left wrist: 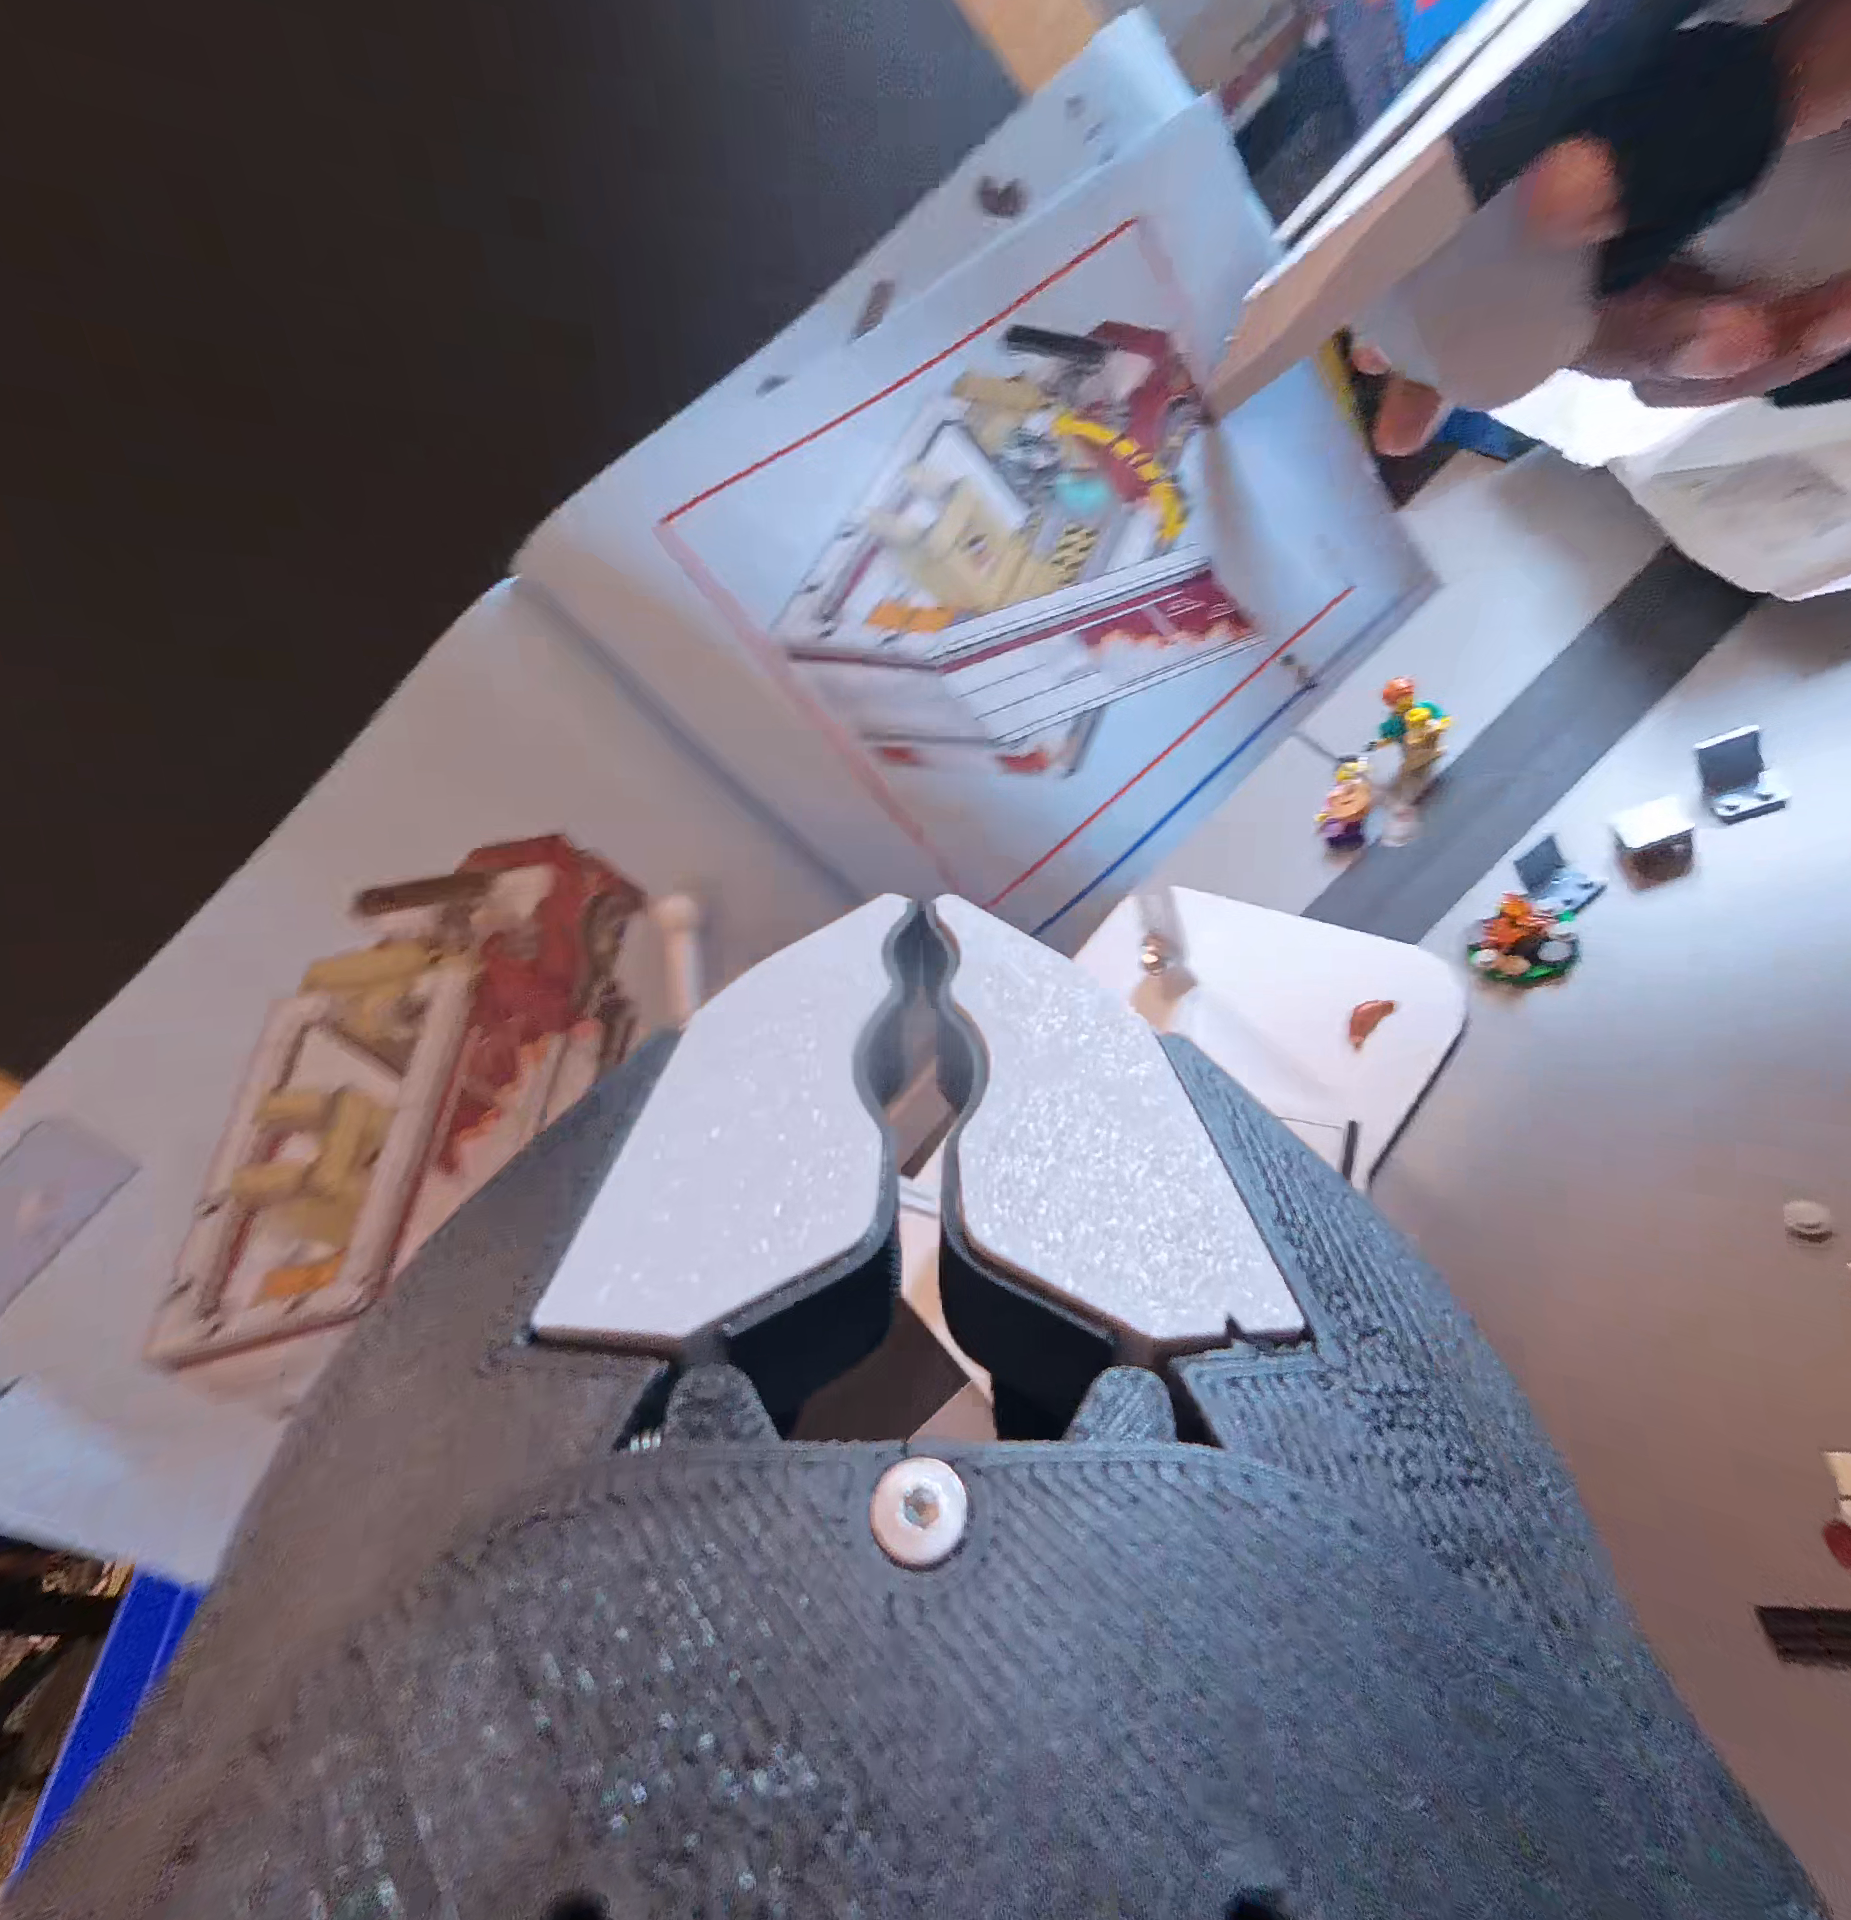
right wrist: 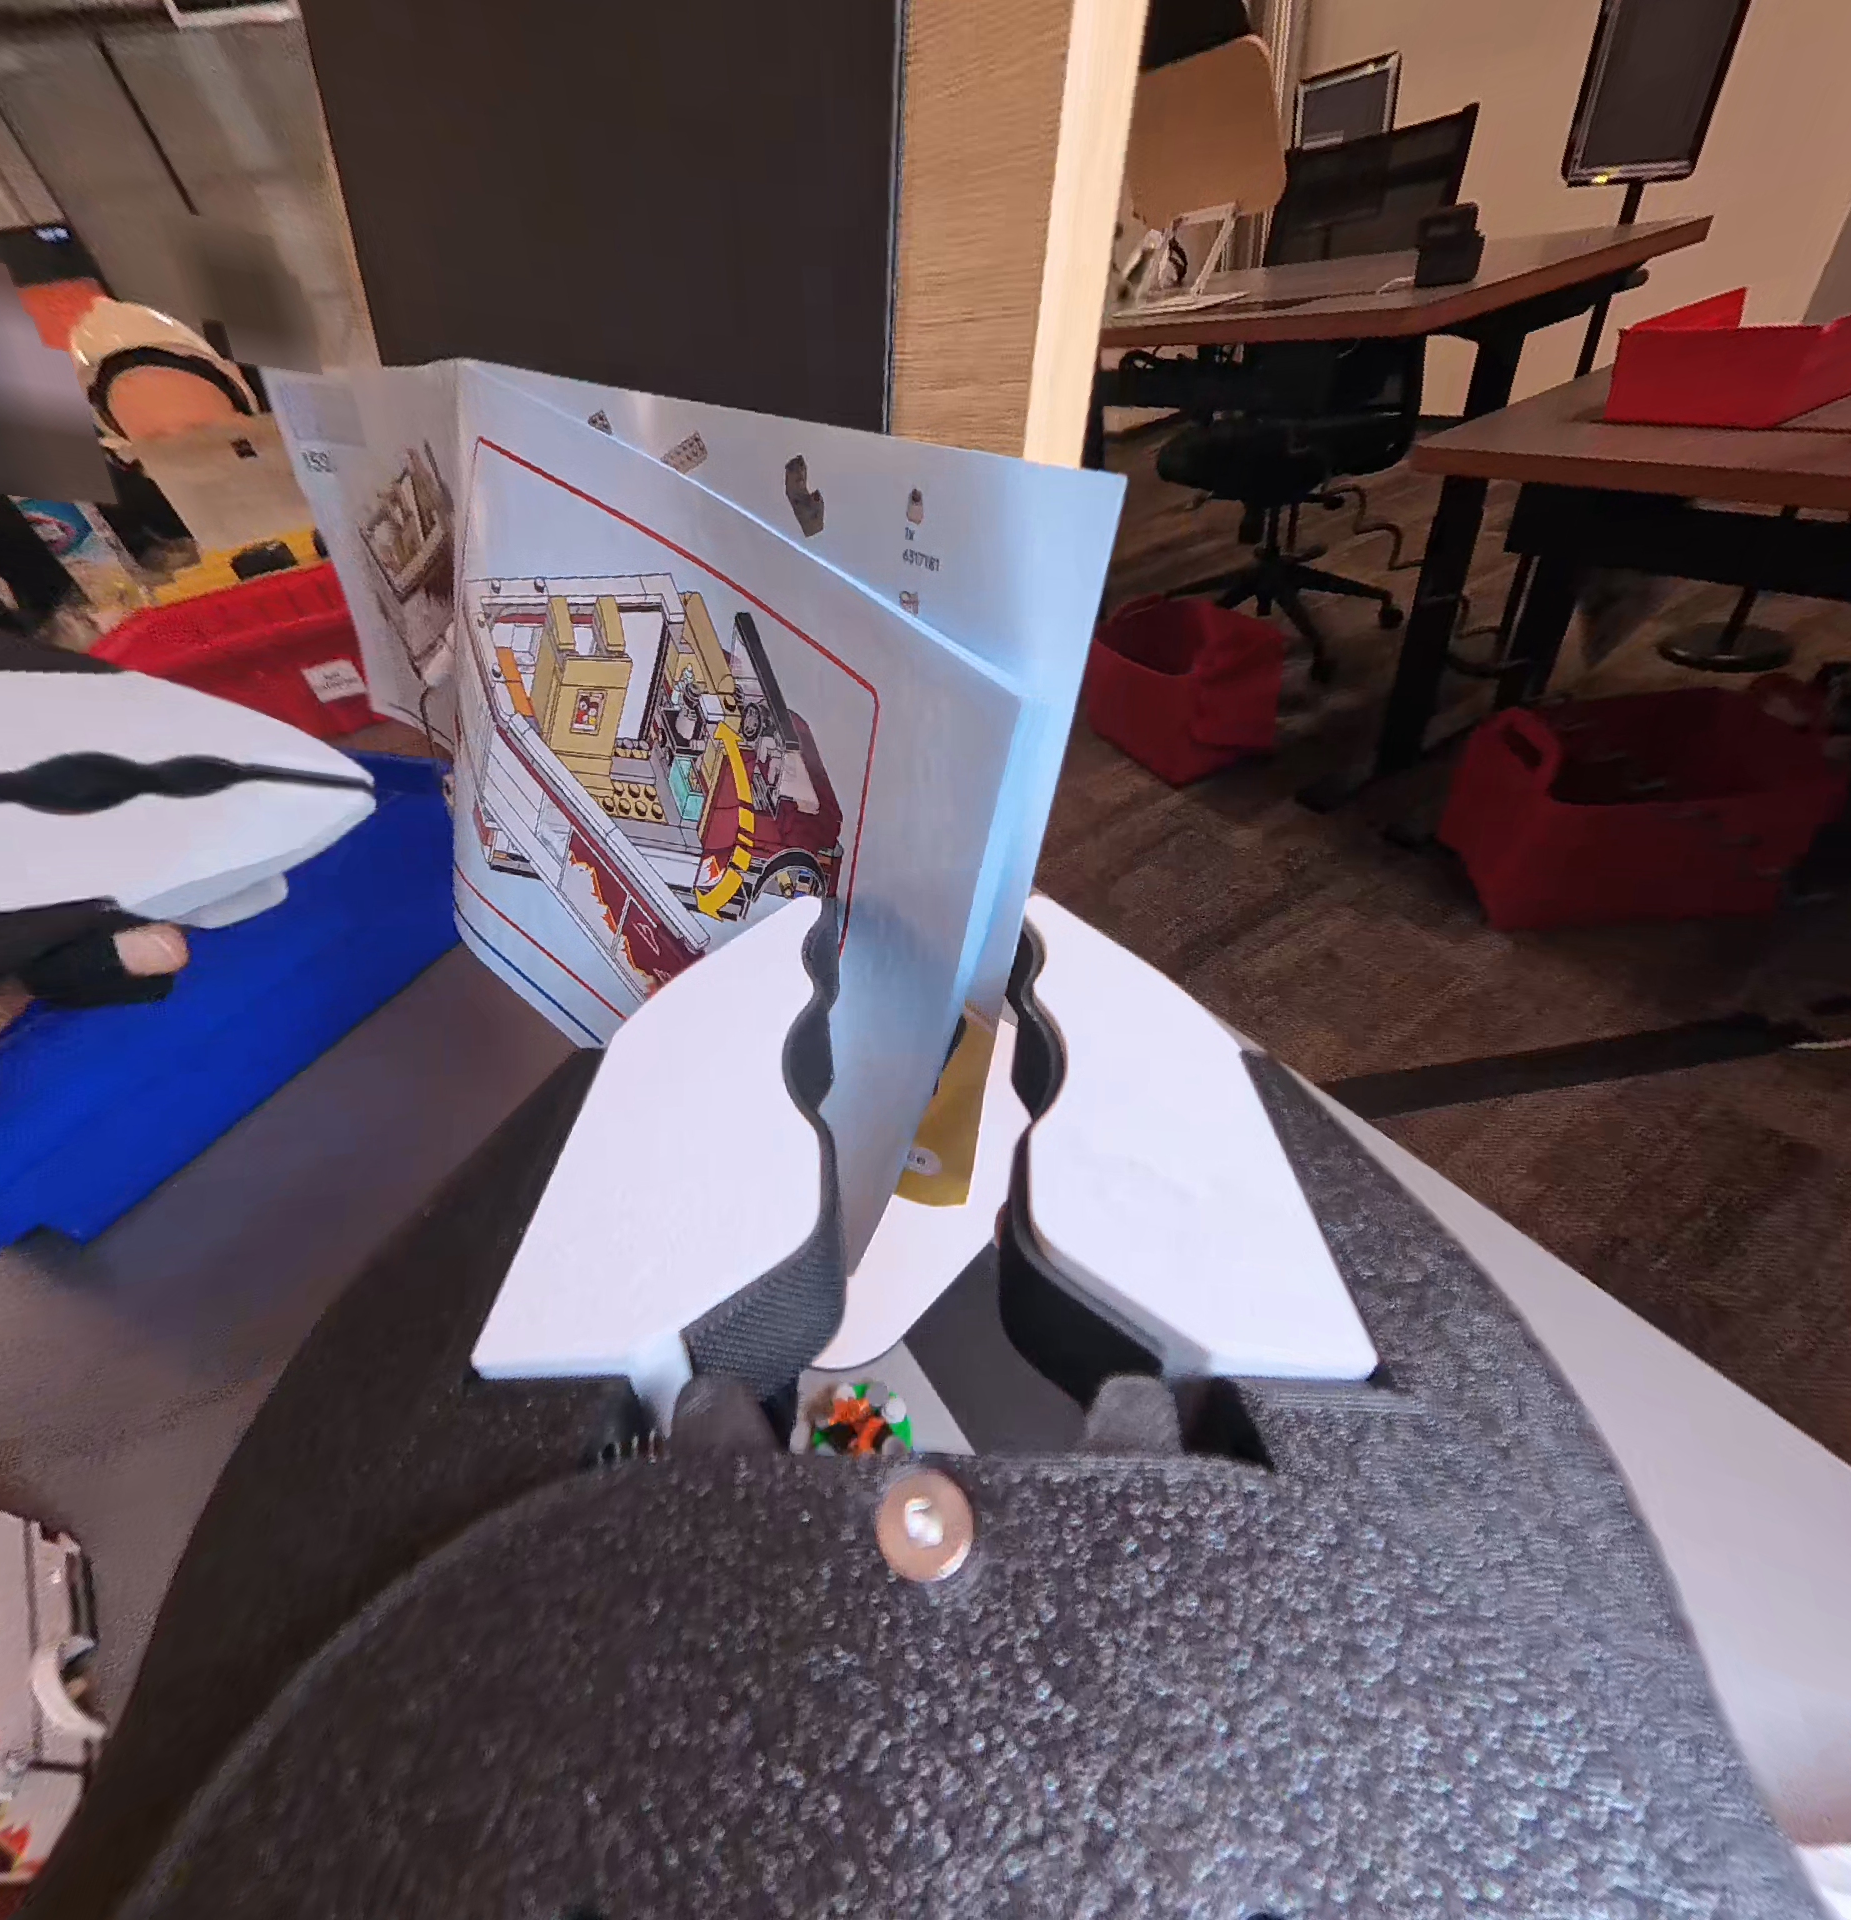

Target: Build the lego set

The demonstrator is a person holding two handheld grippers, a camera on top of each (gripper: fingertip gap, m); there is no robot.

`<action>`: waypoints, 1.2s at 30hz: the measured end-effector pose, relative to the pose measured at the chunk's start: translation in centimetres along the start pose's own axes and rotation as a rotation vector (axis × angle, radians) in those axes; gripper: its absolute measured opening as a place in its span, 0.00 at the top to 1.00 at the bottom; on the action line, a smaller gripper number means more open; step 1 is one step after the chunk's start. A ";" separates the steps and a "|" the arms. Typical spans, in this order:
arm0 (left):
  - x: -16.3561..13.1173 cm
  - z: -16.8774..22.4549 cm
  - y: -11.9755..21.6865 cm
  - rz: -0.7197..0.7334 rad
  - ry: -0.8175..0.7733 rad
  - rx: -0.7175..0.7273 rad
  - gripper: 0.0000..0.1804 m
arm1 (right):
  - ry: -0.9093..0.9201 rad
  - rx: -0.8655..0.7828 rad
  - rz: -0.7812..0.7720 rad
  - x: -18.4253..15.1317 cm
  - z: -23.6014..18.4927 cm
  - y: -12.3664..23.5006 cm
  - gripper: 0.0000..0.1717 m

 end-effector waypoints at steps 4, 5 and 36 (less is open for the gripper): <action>1.1 1.1 -3.1 -0.086 -0.041 0.022 1.00 | 0.022 -0.042 -0.025 0.3 -0.1 0.2 0.82; 1.2 1.1 -3.7 -0.104 -0.035 0.024 1.00 | 0.022 -0.065 0.001 0.6 -0.1 0.5 0.82; 2.8 1.1 -5.9 -0.063 0.216 -0.010 1.00 | 1.030 -1.161 -0.291 -4.7 -6.6 -0.9 0.97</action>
Point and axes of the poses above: each gripper's, where its closed fingertips meet, y back along the fingers, x out of its top, z = x × y across the jaws, the point moved 5 cm from there along y, back along the fingers, and after that the axes turned 14 degrees about -z, right-handed, at the moved point
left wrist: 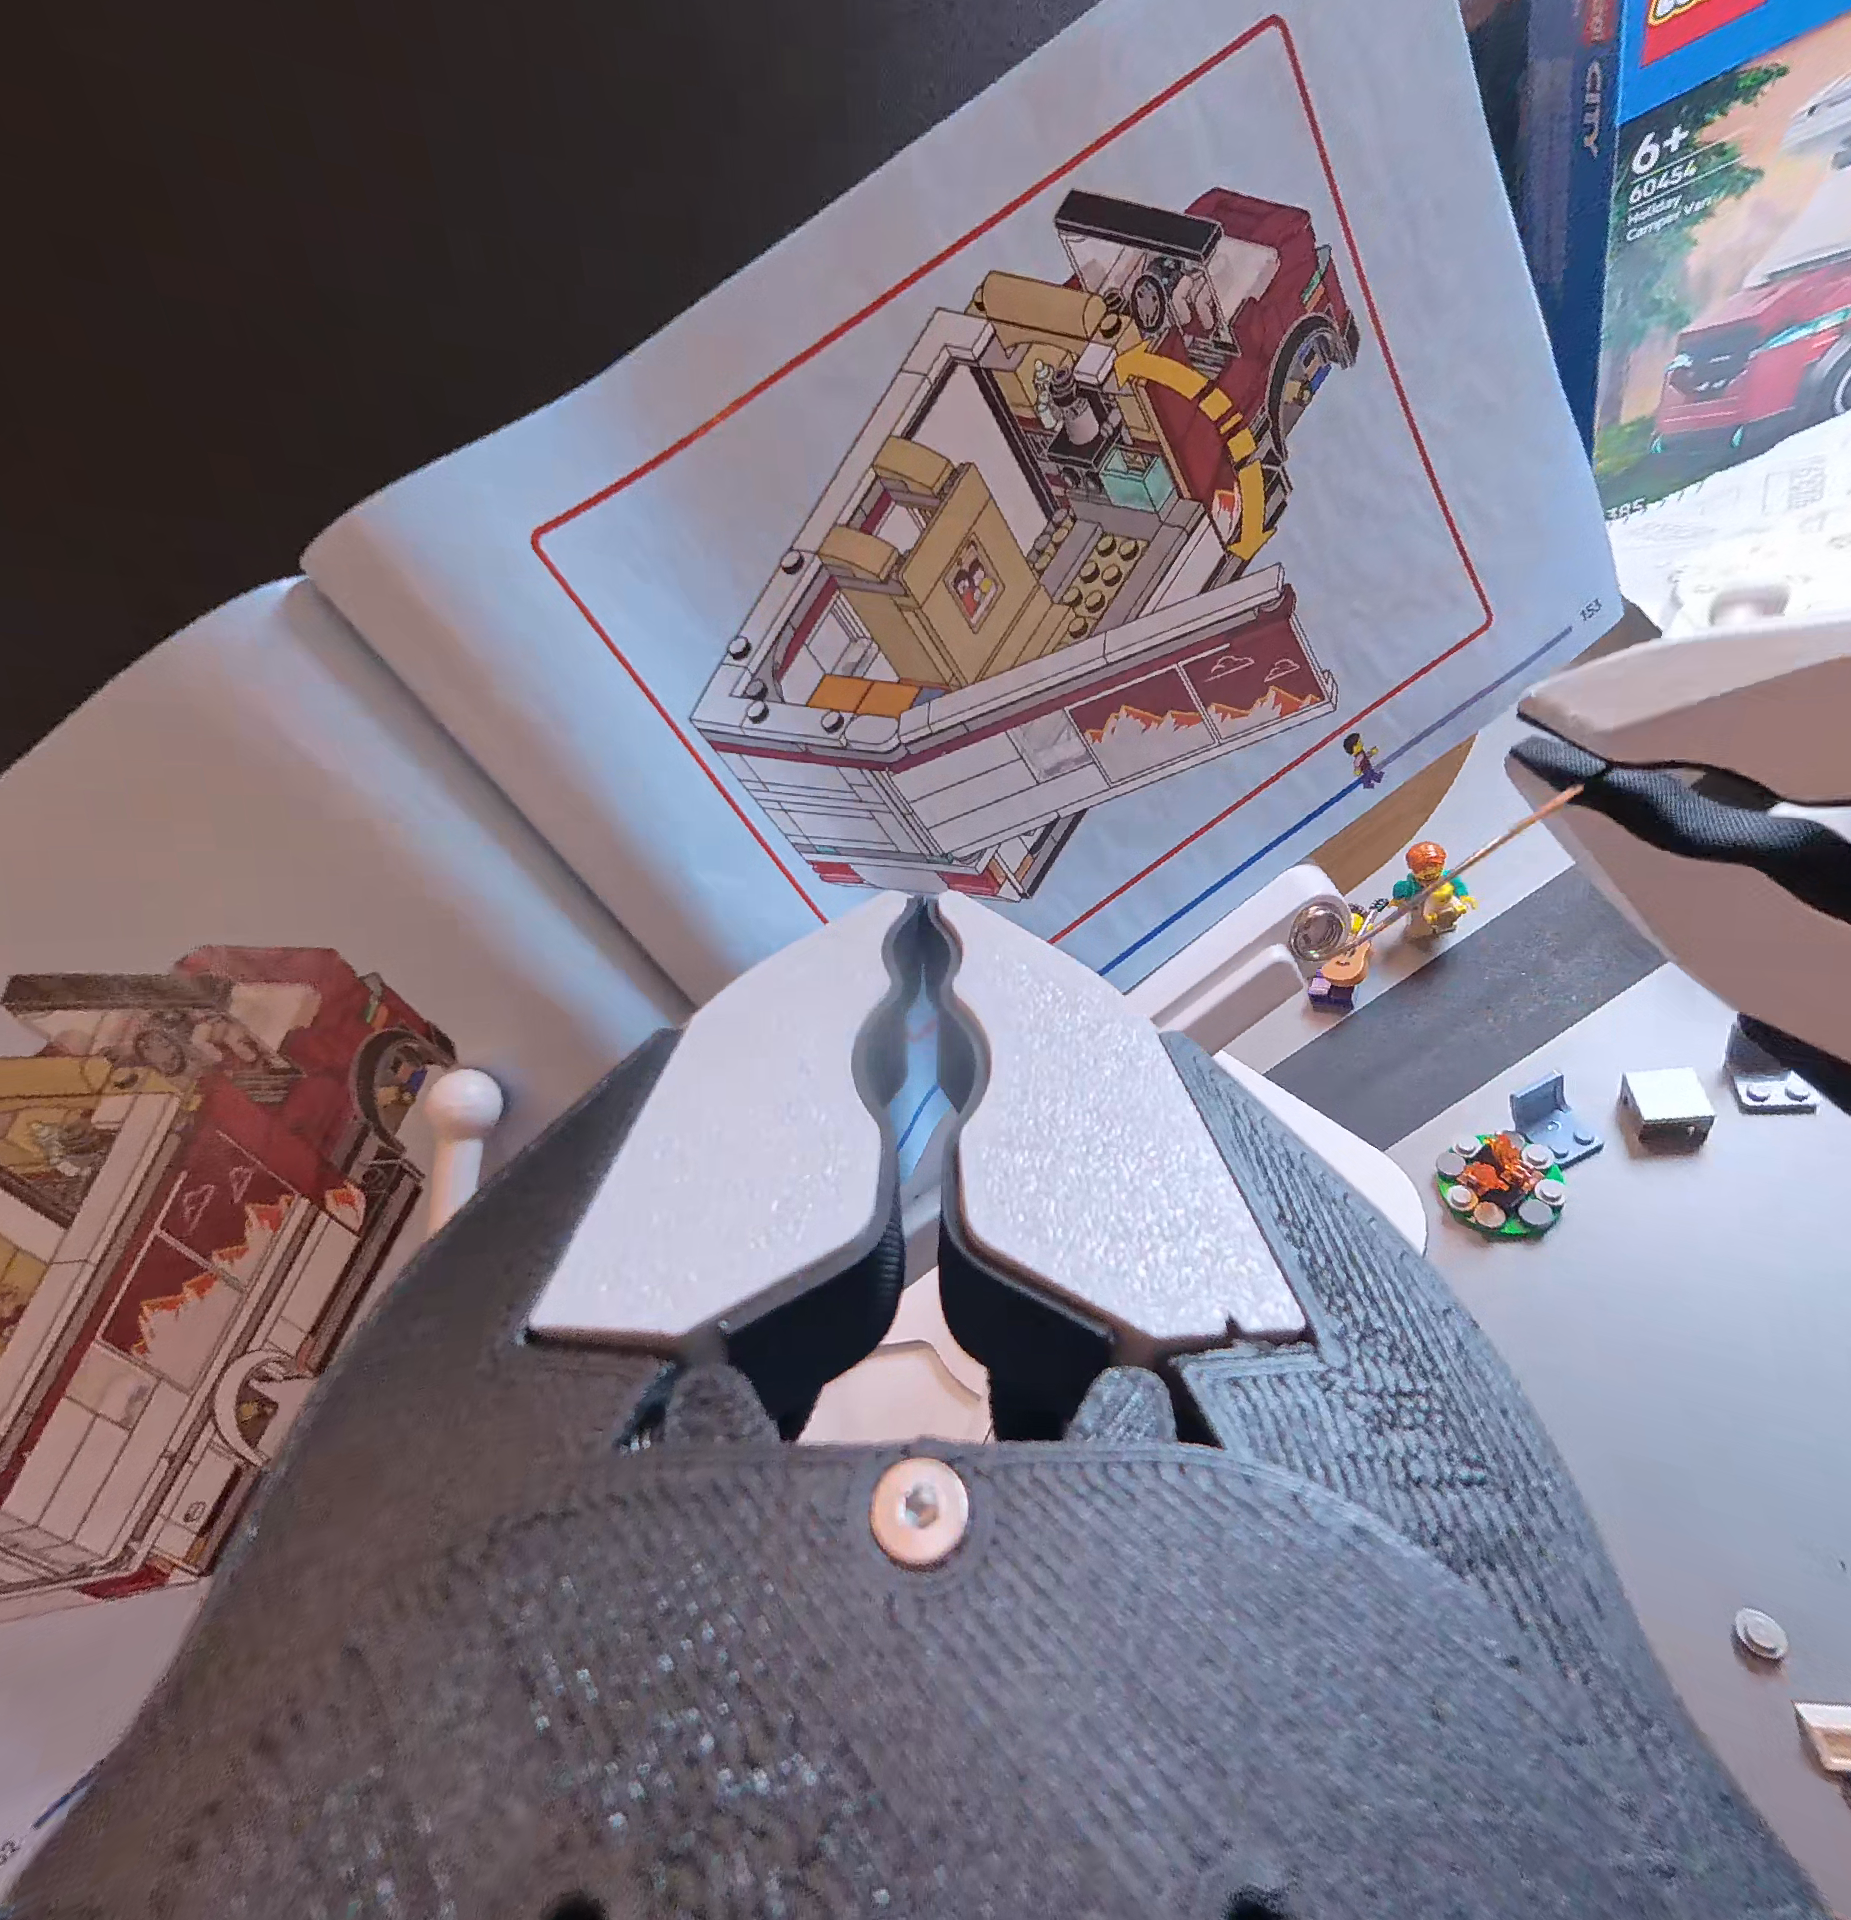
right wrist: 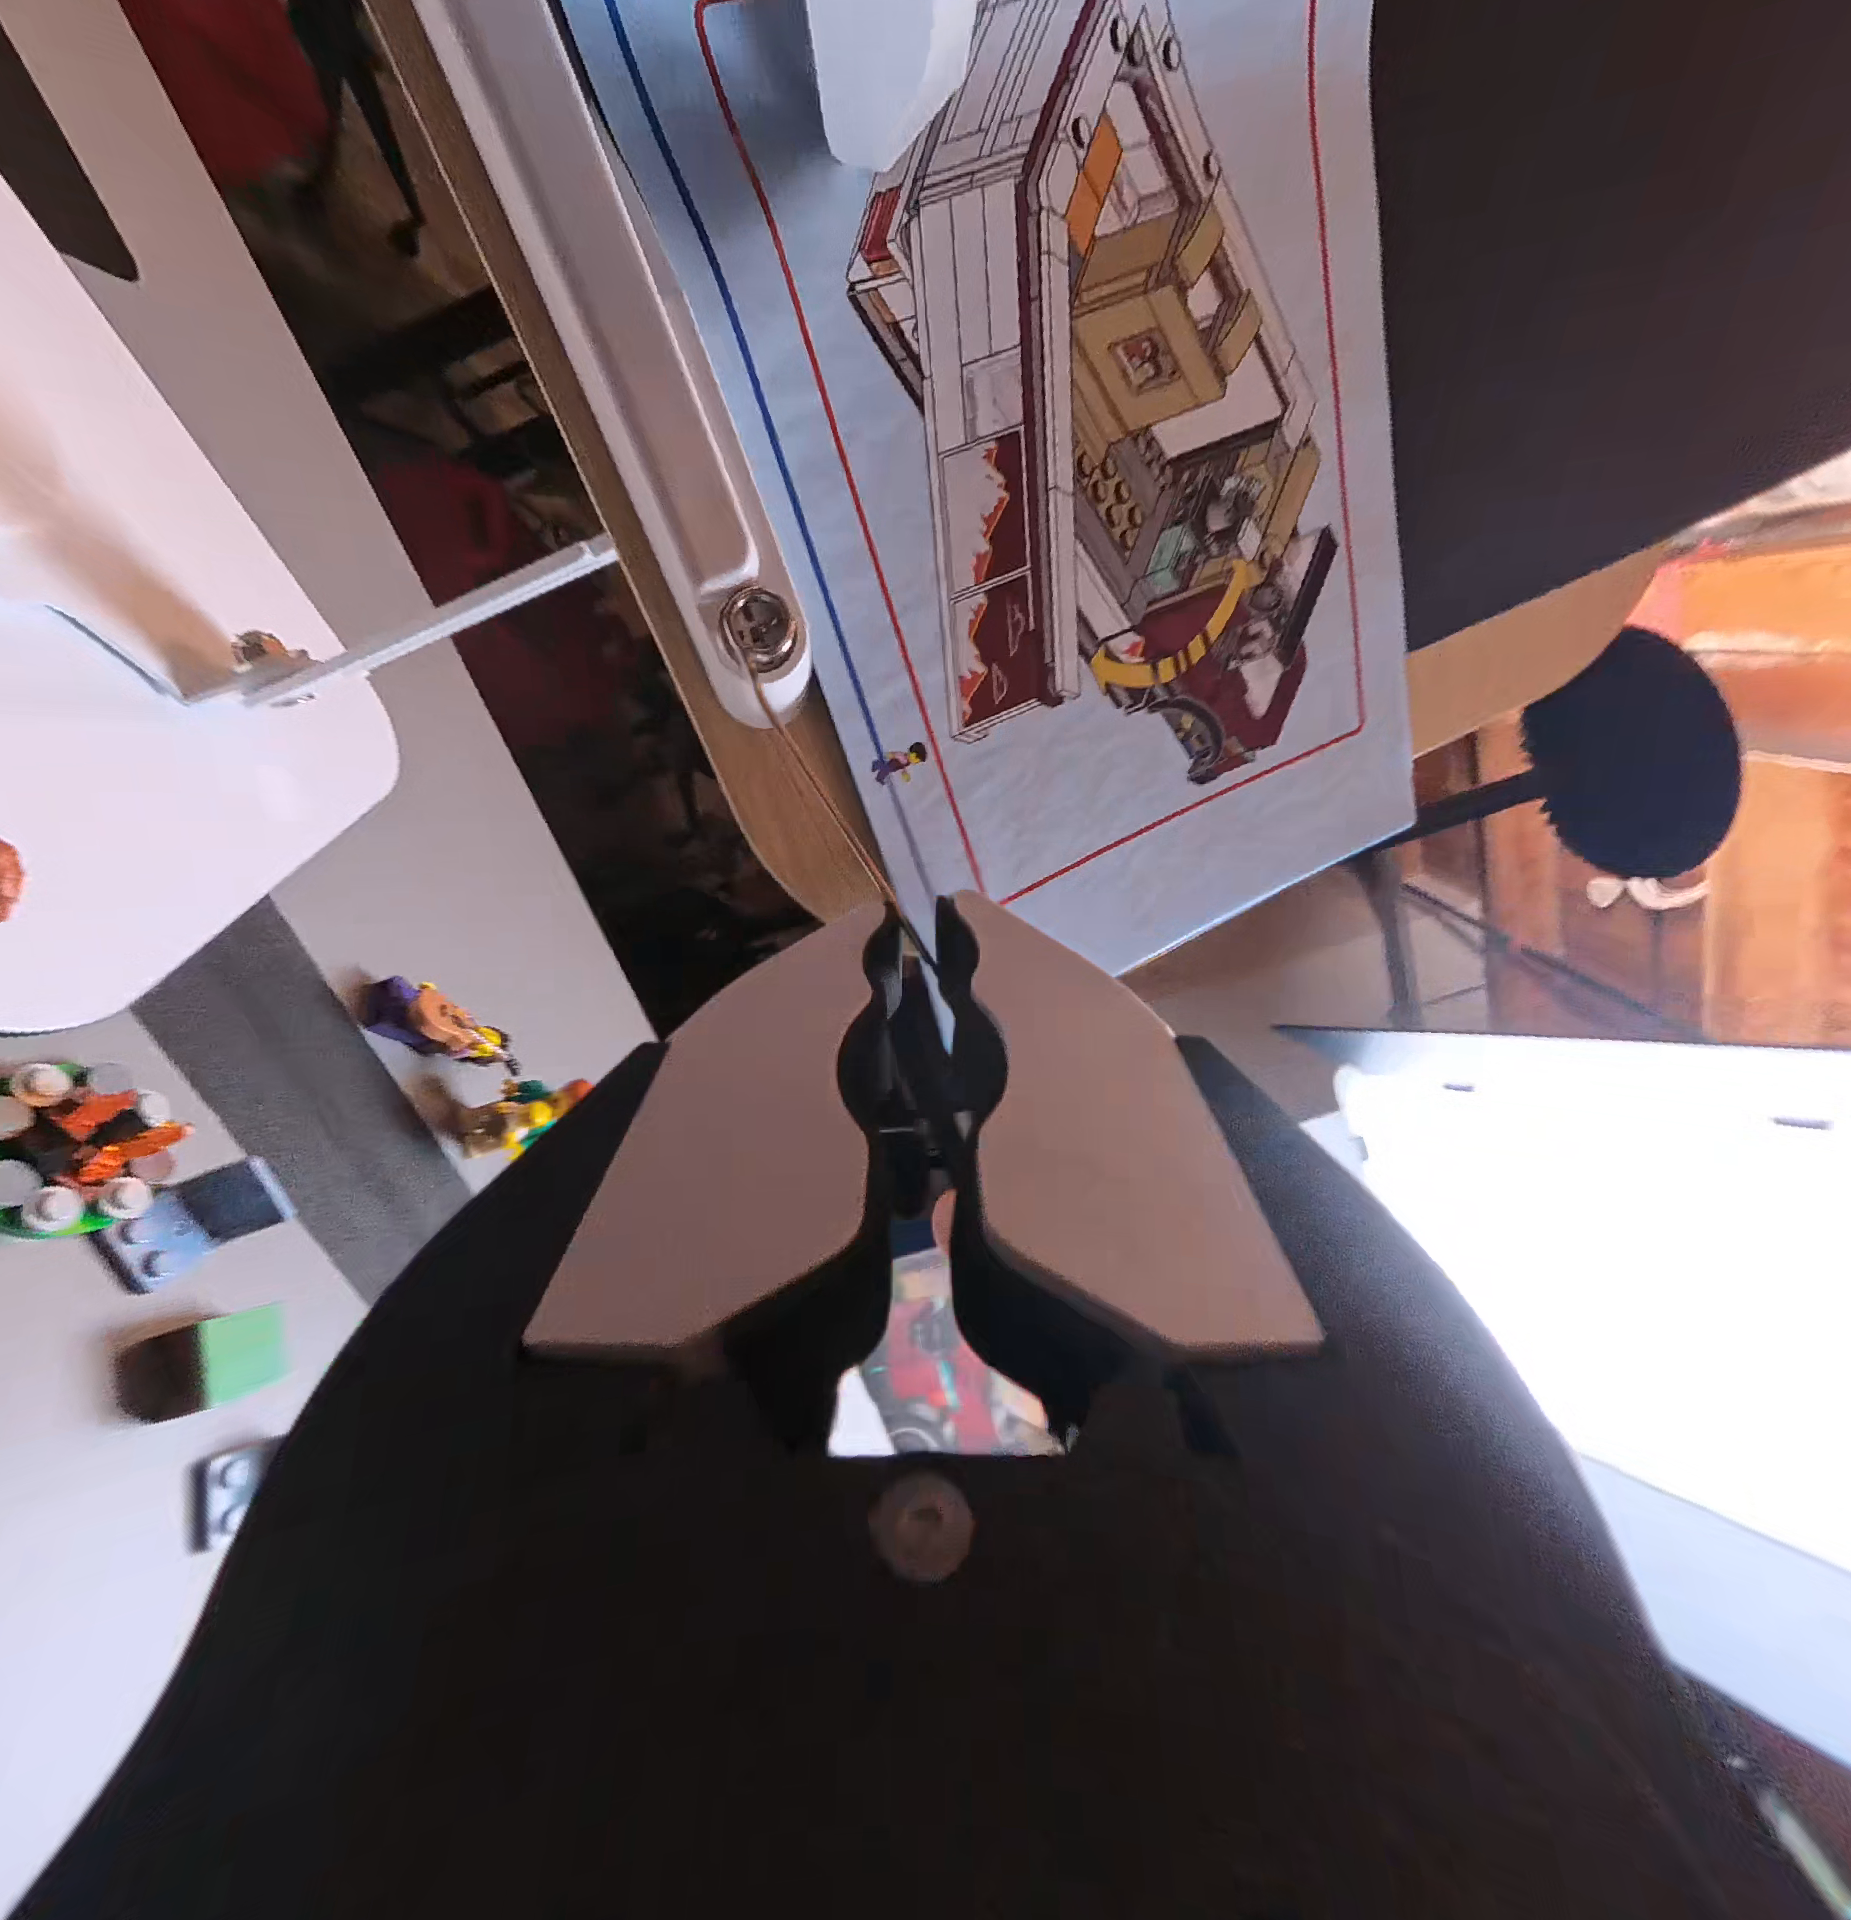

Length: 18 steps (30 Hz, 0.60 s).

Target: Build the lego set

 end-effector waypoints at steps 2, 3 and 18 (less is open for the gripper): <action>-0.1 -0.1 0.0 0.005 0.008 -0.015 1.00 | 0.098 -0.033 0.018 0.6 1.0 -0.1 0.96; -0.1 -0.2 0.1 0.006 0.014 -0.026 1.00 | 0.154 -0.046 0.030 1.0 1.4 -0.2 0.96; -1.1 -0.1 1.6 0.120 0.094 -0.124 1.00 | -0.100 0.245 0.170 0.6 3.2 1.6 0.79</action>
Point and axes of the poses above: each gripper's, where its closed fingertips meet, y back along the fingers, x out of its top, z = x × y across the jaws, the point moved 5 cm from there along y, back along the fingers, and after that the axes turned 14 degrees about -z, right-handed, at the moved point
